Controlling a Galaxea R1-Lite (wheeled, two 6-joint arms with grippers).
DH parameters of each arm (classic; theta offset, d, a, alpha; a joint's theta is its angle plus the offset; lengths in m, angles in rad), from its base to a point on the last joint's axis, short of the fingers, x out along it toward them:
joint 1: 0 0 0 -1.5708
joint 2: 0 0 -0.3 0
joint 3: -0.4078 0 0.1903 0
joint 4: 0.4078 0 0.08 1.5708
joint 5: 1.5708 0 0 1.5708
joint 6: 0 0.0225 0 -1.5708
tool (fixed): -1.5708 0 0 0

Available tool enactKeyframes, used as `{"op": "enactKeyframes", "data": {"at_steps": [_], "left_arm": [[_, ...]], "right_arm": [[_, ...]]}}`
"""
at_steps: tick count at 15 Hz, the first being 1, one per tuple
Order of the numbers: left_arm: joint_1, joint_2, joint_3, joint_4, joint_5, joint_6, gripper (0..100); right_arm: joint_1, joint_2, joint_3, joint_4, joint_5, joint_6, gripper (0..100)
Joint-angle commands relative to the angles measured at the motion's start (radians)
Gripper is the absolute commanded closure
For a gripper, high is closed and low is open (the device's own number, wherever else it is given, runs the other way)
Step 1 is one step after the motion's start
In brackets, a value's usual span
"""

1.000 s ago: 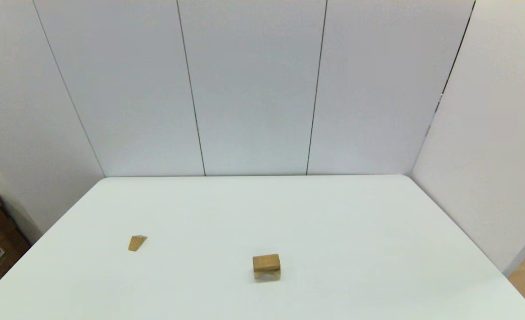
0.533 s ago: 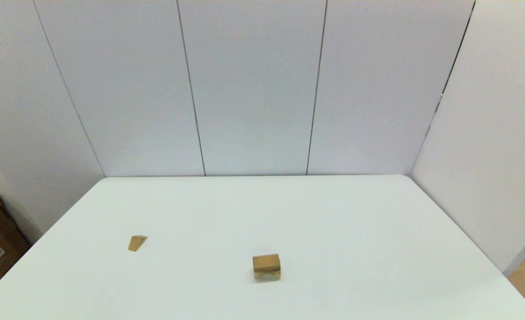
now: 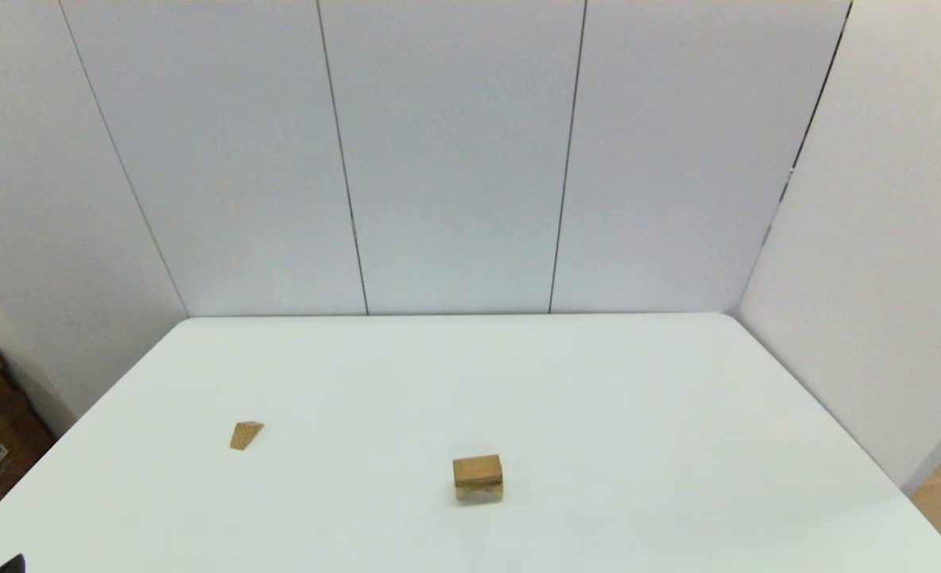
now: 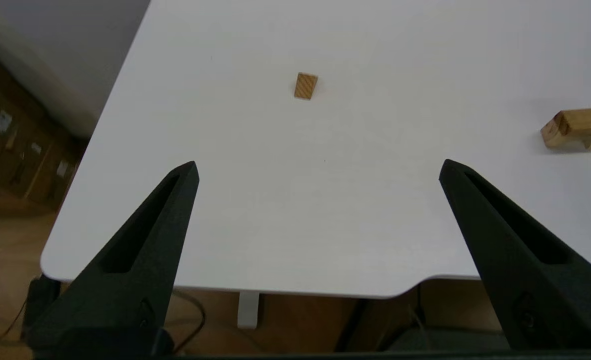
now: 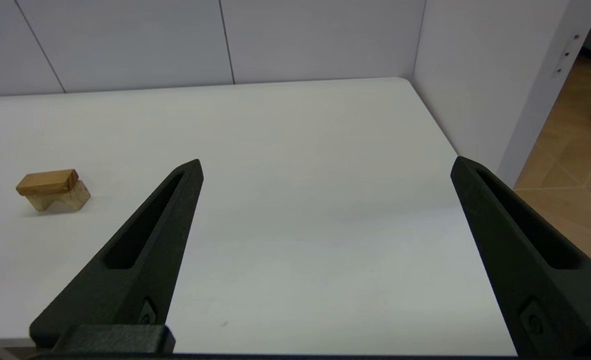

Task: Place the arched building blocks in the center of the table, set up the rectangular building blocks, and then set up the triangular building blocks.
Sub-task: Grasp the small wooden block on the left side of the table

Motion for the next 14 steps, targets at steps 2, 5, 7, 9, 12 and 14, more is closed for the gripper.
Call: {"op": "enactKeyframes", "data": {"at_steps": [2,5,7,9,12,14], "left_arm": [[0.009,0.614,-0.347,0.094,0.004,0.014,0],[0.067,0.891,-0.463,0.092,0.005,0.086,0],[0.092,1.028,-0.515,0.092,0.001,0.138,0],[0.095,1.148,-0.568,0.092,0.002,0.180,0],[0.101,1.316,-0.701,0.135,0.001,0.240,0],[0.101,1.408,-0.785,0.193,0.001,0.270,0]], "right_arm": [[0.001,0.000,0.000,0.000,0.000,0.000,0],[0.001,0.000,0.000,0.000,0.000,0.000,0],[-0.001,0.000,0.000,0.000,0.000,0.000,0],[0.001,0.000,0.000,0.000,0.000,0.000,0],[0.001,0.000,0.000,0.000,0.000,0.000,0],[0.001,0.000,0.000,0.000,0.000,0.000,0]]}}
